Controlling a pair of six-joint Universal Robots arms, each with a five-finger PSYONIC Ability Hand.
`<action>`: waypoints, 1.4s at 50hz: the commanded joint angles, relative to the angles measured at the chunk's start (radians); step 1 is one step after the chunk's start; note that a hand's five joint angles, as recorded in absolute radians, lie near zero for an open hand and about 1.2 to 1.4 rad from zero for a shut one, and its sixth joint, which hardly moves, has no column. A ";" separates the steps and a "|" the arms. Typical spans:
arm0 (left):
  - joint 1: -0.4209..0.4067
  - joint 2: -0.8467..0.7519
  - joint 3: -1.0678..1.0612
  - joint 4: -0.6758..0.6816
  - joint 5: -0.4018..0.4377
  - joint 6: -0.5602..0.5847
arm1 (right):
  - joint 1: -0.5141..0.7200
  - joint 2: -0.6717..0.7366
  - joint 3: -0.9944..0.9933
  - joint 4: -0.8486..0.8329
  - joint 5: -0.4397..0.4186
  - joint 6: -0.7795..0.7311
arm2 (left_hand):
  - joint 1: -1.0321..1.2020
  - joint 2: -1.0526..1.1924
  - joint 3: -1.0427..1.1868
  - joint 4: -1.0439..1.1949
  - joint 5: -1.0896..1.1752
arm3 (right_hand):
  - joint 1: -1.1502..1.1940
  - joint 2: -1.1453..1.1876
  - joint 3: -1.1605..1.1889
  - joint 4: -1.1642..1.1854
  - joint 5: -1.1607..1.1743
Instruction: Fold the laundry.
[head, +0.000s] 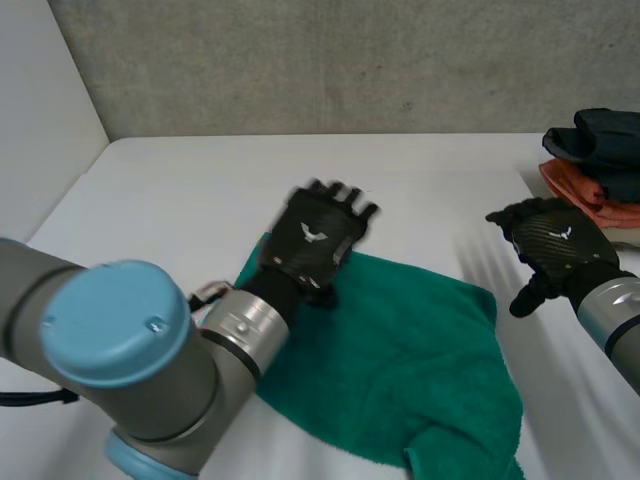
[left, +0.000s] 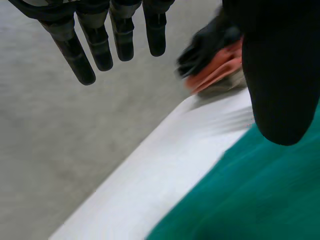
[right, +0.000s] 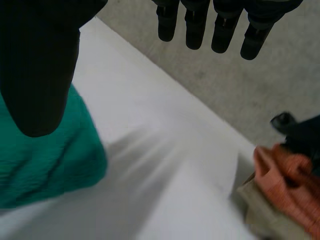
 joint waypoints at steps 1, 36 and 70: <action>0.083 0.150 -0.099 -0.051 -0.159 0.037 | 0.043 -0.024 -0.105 0.373 0.055 0.089 | -0.001 0.001 0.007 0.007 0.022 | -0.052 -0.034 -0.032 -0.036 -0.046; 0.263 0.217 -0.222 -0.186 -0.121 0.263 | 0.158 -0.142 -0.013 0.199 0.206 -0.222 | 1.114 1.116 1.122 1.123 1.137 | 1.170 1.187 1.190 1.186 1.176; 0.293 -0.191 0.250 -0.283 -0.103 0.020 | 0.276 0.655 -0.872 0.178 0.053 -0.331 | 0.655 0.657 0.663 0.663 0.678 | 1.170 1.187 1.190 1.186 1.176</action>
